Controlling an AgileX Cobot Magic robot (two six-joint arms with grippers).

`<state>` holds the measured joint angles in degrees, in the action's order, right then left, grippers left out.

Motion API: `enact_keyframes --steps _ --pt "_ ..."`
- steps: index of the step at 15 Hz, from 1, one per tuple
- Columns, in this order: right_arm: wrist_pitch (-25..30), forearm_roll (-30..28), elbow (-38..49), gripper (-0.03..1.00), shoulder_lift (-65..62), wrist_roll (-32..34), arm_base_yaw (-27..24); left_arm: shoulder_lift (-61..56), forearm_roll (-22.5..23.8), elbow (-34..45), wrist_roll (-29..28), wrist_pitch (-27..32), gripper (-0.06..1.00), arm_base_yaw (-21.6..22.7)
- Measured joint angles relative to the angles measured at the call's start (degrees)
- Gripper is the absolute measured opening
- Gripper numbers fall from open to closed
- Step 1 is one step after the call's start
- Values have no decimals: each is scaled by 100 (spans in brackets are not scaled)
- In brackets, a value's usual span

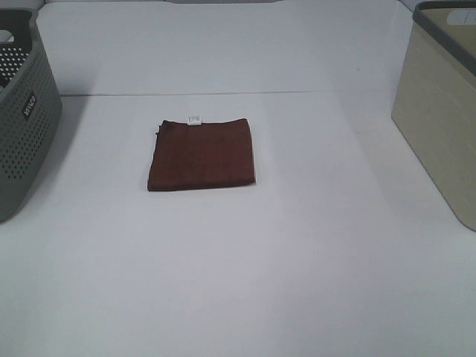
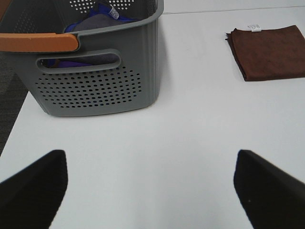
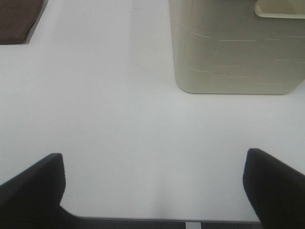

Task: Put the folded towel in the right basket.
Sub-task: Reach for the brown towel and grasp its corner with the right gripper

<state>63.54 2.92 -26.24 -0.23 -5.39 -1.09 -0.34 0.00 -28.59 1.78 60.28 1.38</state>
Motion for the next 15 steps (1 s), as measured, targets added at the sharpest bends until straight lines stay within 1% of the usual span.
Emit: enact_keyframes --steps 7,9,11,12,15 --pt "-6 -46 0 97 0 0 0 0 0 0 0 0 88 0" --pt "-40 -97 -17 96 201 0 0 0 0 0 0 0 88 0" --pt "-355 -69 -143 96 768 0 0 0 0 0 0 0 88 0" --pt "-619 11 -286 96 1117 0 0 0 0 0 0 0 88 0" --pt "-1157 246 -980 94 2538 -212 0 0 0 0 0 0 88 0"
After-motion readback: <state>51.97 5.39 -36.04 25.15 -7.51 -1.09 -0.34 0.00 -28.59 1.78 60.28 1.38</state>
